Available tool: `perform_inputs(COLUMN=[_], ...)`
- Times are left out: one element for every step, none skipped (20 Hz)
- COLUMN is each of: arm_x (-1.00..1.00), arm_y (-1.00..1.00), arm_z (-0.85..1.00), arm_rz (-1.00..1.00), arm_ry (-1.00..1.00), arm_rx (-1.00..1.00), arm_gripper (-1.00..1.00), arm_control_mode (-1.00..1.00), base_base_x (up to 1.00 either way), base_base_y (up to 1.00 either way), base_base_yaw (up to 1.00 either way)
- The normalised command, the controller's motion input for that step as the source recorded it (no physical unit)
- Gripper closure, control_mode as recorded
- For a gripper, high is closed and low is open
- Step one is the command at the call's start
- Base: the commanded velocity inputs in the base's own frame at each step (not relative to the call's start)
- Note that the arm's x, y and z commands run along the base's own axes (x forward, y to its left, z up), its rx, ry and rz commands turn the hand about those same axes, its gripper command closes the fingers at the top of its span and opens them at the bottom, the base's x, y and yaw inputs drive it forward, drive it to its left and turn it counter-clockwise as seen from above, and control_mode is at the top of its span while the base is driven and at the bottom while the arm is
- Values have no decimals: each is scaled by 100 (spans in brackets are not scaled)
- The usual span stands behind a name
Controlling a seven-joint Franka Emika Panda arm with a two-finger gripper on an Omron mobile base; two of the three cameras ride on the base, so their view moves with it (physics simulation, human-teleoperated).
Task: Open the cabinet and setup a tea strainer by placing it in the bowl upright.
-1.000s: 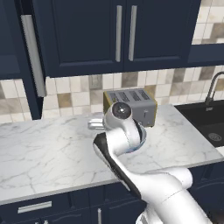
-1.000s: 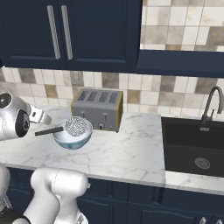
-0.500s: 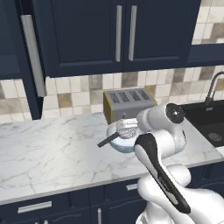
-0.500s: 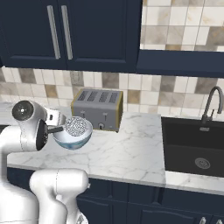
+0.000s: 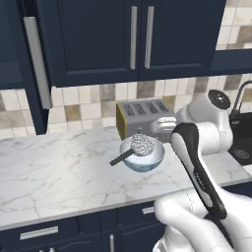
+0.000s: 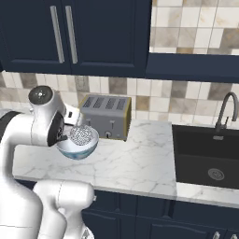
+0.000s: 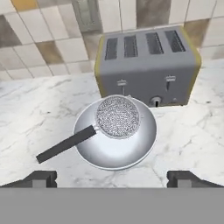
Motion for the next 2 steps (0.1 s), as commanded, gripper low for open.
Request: perform_inputs(arm_x=[-24,-41], arm_y=[-41,-34], arm_z=[0,0], arm_rz=[-39,-42], arm_ry=[41,34], arm_rx=[-3,-3], arm_gripper=[-100,-100], arm_control_mode=[-100,-100], base_base_x=[0,0], base_base_y=[0,0], base_base_yaw=[0,0])
